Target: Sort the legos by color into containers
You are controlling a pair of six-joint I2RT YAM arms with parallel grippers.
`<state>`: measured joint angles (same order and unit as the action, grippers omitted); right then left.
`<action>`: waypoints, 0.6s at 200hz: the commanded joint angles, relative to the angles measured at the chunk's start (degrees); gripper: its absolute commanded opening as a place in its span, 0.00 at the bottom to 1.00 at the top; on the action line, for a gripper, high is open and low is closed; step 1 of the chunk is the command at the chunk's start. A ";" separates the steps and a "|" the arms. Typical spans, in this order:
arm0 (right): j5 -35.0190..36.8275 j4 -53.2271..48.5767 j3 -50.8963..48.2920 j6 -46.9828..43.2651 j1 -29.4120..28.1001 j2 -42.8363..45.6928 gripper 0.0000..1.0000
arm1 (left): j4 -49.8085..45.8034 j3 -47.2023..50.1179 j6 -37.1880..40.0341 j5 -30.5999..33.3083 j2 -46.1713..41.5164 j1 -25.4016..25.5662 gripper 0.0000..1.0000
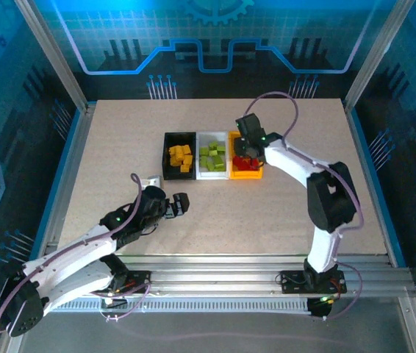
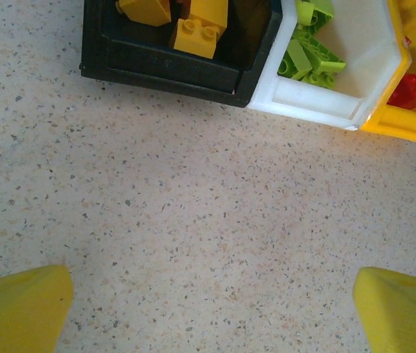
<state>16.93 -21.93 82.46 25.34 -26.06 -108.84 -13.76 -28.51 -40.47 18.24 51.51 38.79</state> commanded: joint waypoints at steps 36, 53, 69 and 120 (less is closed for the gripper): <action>-7.30 -0.23 8.04 -0.11 1.80 -5.57 0.62 | -0.47 -1.99 -0.49 1.52 0.00 -0.46 0.99; -7.84 1.38 6.67 0.31 1.84 -3.45 0.70 | -0.95 -2.57 -0.42 2.47 0.00 -0.39 0.99; -7.89 3.09 3.78 0.96 1.93 0.25 0.73 | -1.99 -3.91 -0.32 4.27 -0.09 -0.46 0.99; -7.36 14.06 -12.96 3.10 1.63 16.41 0.78 | 7.61 -7.77 8.82 14.56 2.11 -0.96 0.99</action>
<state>8.99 -14.83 74.96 26.79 -24.77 -99.94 -13.21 -33.74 -38.57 24.77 51.64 38.72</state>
